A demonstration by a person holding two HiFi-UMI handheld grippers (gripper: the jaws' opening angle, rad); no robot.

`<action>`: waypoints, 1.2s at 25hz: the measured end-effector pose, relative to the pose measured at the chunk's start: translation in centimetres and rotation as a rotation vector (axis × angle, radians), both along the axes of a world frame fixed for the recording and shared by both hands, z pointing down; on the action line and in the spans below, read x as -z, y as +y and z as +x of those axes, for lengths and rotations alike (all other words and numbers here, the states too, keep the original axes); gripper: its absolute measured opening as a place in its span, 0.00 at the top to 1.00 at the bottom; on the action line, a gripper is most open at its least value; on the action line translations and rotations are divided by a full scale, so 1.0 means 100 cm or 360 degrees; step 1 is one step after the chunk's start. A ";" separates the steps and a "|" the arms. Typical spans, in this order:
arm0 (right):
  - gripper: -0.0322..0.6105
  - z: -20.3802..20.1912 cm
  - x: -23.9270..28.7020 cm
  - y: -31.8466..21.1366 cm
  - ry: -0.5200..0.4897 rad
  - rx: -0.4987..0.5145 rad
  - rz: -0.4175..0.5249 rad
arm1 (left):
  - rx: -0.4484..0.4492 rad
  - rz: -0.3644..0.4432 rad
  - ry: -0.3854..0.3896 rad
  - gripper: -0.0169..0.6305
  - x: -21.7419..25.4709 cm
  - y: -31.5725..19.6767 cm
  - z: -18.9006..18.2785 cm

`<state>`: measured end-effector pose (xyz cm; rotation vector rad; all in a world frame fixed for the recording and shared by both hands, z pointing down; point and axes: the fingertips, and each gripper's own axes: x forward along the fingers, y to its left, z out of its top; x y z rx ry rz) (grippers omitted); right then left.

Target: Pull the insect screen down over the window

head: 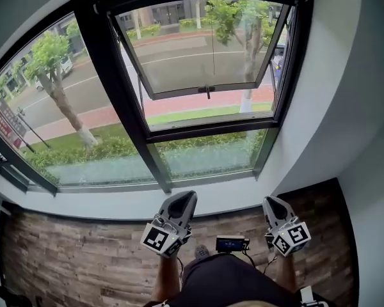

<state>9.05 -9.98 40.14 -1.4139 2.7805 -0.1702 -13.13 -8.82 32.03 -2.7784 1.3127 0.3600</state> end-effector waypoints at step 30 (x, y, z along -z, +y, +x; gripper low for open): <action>0.94 -0.066 -0.008 -0.195 0.0138 0.0164 0.0088 | 0.0248 -0.0167 -0.0042 0.96 -0.022 -0.212 -0.061</action>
